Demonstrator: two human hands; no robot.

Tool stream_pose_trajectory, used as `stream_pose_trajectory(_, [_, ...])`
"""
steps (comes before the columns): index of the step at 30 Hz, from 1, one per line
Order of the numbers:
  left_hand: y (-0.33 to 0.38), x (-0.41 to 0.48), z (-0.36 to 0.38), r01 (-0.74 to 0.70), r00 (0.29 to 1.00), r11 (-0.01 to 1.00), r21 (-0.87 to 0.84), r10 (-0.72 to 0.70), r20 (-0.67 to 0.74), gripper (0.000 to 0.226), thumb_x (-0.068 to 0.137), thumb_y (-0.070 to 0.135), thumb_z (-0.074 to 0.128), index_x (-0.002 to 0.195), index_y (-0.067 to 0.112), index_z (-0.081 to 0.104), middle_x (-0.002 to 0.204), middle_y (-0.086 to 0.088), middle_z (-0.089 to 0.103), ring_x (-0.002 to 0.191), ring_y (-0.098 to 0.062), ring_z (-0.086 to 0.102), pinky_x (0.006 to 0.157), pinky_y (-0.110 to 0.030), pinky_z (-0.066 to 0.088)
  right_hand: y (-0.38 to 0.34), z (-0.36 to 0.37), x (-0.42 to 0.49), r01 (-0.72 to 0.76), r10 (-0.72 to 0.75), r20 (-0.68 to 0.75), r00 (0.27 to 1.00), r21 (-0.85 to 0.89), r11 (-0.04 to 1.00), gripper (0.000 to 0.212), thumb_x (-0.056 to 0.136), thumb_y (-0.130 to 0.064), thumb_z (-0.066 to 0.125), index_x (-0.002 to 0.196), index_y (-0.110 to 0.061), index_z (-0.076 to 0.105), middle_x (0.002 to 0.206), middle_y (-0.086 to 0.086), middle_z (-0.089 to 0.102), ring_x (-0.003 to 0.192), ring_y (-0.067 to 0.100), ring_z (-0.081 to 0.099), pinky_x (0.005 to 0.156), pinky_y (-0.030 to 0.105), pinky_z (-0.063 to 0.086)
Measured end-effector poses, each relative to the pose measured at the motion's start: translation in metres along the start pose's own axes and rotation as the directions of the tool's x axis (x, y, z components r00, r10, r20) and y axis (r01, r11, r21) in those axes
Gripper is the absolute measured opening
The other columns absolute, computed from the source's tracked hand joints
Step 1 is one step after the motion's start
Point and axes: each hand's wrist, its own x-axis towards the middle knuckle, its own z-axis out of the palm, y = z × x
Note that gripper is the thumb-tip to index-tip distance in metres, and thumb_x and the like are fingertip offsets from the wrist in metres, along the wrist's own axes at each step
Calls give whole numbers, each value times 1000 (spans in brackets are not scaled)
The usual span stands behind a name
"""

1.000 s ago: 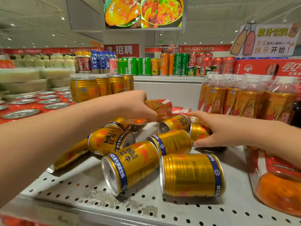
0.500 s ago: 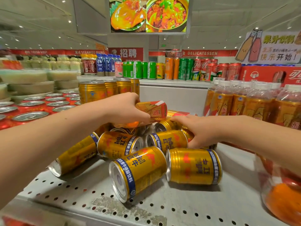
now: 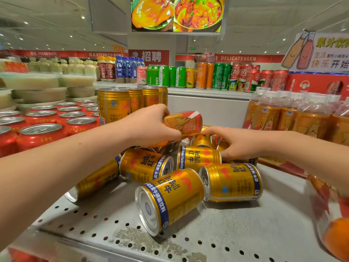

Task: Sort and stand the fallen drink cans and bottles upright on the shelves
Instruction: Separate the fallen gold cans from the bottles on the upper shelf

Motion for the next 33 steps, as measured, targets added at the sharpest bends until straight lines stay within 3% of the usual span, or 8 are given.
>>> stream_pose_trajectory(6, [3,1,3,-10,998,1000,-27,8,-67,61,72,59,76,122,35,51,90,15,68,71,-4,68,57,-31,60,-8,6,2,3,-8,41,999,112,994,79,85,-45,77,146,-52,28,115,-35,48,98,-14,51,74,8,40])
stream_pose_trajectory(9, [4,1,3,-13,997,998,-63,9,-71,63,73,59,76,125,34,50,91,15,66,72,-3,69,62,-33,63,-11,5,4,-7,3,24,1000,164,986,72,91,-11,60,152,-33,30,138,-9,51,124,9,52,89,19,43])
stream_pose_trajectory(11, [4,1,3,-13,997,997,-76,7,-78,65,73,59,76,127,33,51,93,14,66,73,-4,68,59,-30,62,-14,4,2,2,0,-15,1000,160,987,66,92,-6,53,151,-28,34,141,-5,48,125,10,48,90,19,40])
stream_pose_trajectory(14, [4,-1,5,-3,998,995,-104,-3,-63,67,73,58,77,129,34,49,92,14,67,67,-4,70,53,-27,60,-13,5,-1,22,-14,-154,988,51,998,42,100,-27,51,142,-30,47,136,-9,56,115,6,54,87,18,42])
stream_pose_trajectory(17, [4,-3,8,10,999,992,-128,-15,-43,70,71,57,78,131,36,48,92,13,68,66,-5,72,57,-34,64,-10,4,0,-9,7,-170,985,-10,1000,38,99,-48,52,134,-34,55,125,-11,63,103,4,58,76,18,43])
stream_pose_trajectory(20, [4,-5,11,11,999,989,-147,-16,-34,71,71,58,77,131,36,47,94,12,69,69,-6,72,59,-35,64,-11,1,-2,-18,20,-131,991,13,1000,38,101,-50,47,137,-39,54,131,-14,60,111,6,55,85,23,41])
stream_pose_trajectory(25, [8,-5,11,2,1000,984,-176,-4,-13,68,74,54,79,131,35,46,92,13,68,61,-1,70,46,-20,53,-5,-10,-24,-39,27,-179,984,-65,997,40,97,-60,46,132,-42,57,124,-15,62,108,6,58,80,21,46])
stream_pose_trajectory(33, [32,0,16,-12,1000,983,-185,16,18,65,75,52,80,130,36,48,97,10,68,64,-7,73,53,-28,62,30,-15,-69,-191,151,-238,959,-155,969,49,92,-56,58,136,-33,53,121,-9,64,104,11,62,91,35,54])
